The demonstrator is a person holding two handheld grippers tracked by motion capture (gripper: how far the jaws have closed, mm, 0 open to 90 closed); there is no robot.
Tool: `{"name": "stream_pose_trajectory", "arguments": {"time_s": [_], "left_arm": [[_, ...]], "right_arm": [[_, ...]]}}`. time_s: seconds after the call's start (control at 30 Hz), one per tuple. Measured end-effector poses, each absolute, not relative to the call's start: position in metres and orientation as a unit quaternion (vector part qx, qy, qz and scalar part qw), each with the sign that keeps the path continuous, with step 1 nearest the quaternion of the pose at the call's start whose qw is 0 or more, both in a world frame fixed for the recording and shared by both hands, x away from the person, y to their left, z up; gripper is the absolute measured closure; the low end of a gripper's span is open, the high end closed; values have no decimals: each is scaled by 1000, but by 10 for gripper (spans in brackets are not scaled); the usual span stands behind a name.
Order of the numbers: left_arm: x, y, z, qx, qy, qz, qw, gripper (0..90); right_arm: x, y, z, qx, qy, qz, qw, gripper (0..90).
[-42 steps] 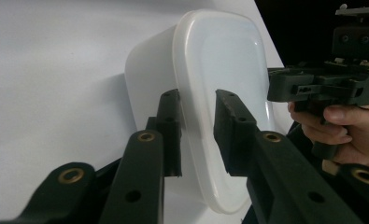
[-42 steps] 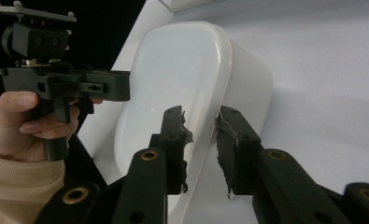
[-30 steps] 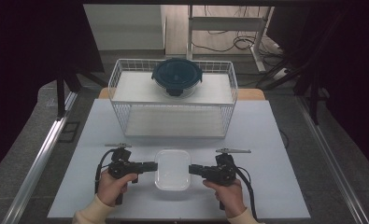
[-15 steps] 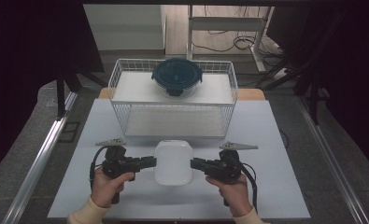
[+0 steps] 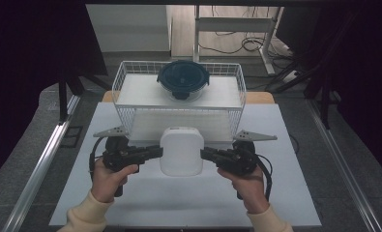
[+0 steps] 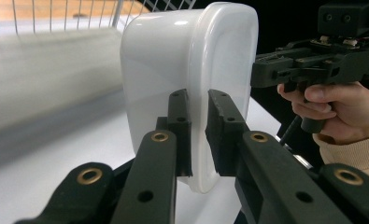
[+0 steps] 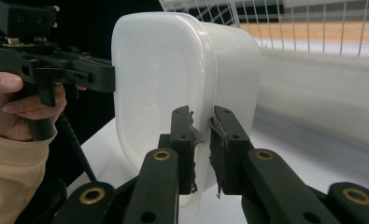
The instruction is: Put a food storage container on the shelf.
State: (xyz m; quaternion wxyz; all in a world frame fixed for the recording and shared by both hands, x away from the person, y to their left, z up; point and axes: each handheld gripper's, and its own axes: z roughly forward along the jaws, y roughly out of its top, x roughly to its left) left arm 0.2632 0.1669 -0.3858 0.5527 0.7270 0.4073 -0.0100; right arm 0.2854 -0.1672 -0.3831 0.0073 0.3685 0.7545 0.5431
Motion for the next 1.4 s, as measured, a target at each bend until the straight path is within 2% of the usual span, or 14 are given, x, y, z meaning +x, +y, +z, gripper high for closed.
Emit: {"name": "stream_pose_trajectory", "arguments": {"time_s": [0.77,1.4], "left_arm": [[292,175,-304,723,381,40,575,804],[323,182,-261,716,379,41,584,800]], "right_arm": [[315,-156,-295,330,763,553,55,796],[343,-153,-250,321,761,561,54,800]]}}
